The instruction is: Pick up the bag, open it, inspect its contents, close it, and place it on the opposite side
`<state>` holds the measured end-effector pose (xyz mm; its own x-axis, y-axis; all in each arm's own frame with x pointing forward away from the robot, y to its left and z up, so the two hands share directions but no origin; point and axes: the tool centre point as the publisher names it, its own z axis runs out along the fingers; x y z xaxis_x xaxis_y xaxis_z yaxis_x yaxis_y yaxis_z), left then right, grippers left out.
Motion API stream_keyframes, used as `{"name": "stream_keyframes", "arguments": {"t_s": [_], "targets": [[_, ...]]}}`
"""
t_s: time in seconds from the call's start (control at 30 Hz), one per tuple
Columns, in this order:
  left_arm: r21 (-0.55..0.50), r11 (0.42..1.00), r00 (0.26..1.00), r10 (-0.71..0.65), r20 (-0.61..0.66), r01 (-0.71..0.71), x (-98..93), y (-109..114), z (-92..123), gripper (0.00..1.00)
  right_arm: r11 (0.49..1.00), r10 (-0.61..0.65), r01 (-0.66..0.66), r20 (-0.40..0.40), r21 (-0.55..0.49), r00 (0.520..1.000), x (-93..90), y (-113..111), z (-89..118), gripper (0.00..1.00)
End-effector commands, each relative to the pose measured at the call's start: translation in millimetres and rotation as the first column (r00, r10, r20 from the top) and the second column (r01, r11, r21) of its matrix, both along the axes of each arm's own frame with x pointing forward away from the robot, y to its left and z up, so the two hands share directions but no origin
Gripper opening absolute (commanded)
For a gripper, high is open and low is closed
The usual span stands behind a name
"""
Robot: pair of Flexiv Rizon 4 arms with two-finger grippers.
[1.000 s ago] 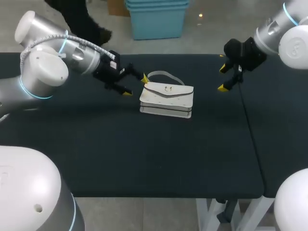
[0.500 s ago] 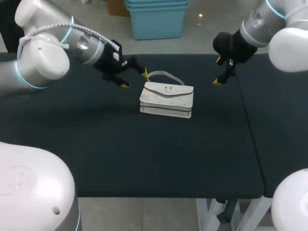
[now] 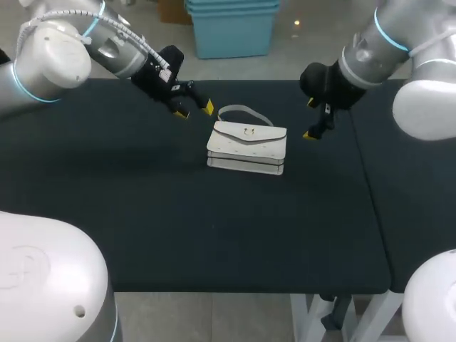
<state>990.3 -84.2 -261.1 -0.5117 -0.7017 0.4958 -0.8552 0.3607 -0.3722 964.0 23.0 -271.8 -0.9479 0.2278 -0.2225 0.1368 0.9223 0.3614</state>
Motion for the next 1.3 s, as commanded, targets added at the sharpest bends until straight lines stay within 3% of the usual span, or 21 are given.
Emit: {"name": "stream_keyframes", "arguments": {"t_s": [0.03, 0.23, 0.43, 0.83, 0.93, 1.1, 1.3], "targets": [[0.067, 0.989, 0.99, -0.136, 0.028, 0.134, 3.5, 3.7, 5.8, 1.0, 0.999, -0.02, 0.021, 0.028, -0.034, 0.999, -7.3, 9.3, -2.4, 1.0], [0.154, 0.953, 0.964, -0.264, 0.012, 0.259, 5.7, 2.2, 9.9, 1.0, 0.996, -0.053, 0.056, 0.049, -0.062, 0.997, -13.4, 20.1, -4.1, 1.0], [0.154, 0.953, 0.964, -0.264, 0.012, 0.259, 5.7, 2.2, 9.9, 1.0, 0.995, -0.075, 0.08, 0.091, -0.061, 0.993, -12.8, 28.0, -7.7, 1.0], [0.154, 0.953, 0.964, -0.264, 0.012, 0.259, 5.7, 2.2, 9.9, 1.0, 0.994, -0.091, 0.096, 0.074, -0.059, 0.993, -8.8, 25.9, -9.0, 1.0], [0.183, 0.924, 0.924, -0.36, 0.126, 0.335, 14.2, 0.8, 12.2, 1.0, 0.997, -0.046, 0.051, 0.089, -0.055, 0.995, -8.4, 31.0, -6.2, 1.0], [0.254, 0.819, 0.788, -0.568, 0.237, 0.514, 34.3, 11.6, 12.3, 1.0, 0.997, -0.013, 0.02, 0.108, -0.072, 0.994, -13.2, 47.3, -6.1, 1.0], [0.387, 0.61, 0.535, -0.793, 0.292, 0.692, 43.4, 13.3, 16.1, 1.0, 0.999, 0.001, 0.003, 0.102, -0.032, 0.995, -24.6, 55.3, -13.9, 1.0]]}}
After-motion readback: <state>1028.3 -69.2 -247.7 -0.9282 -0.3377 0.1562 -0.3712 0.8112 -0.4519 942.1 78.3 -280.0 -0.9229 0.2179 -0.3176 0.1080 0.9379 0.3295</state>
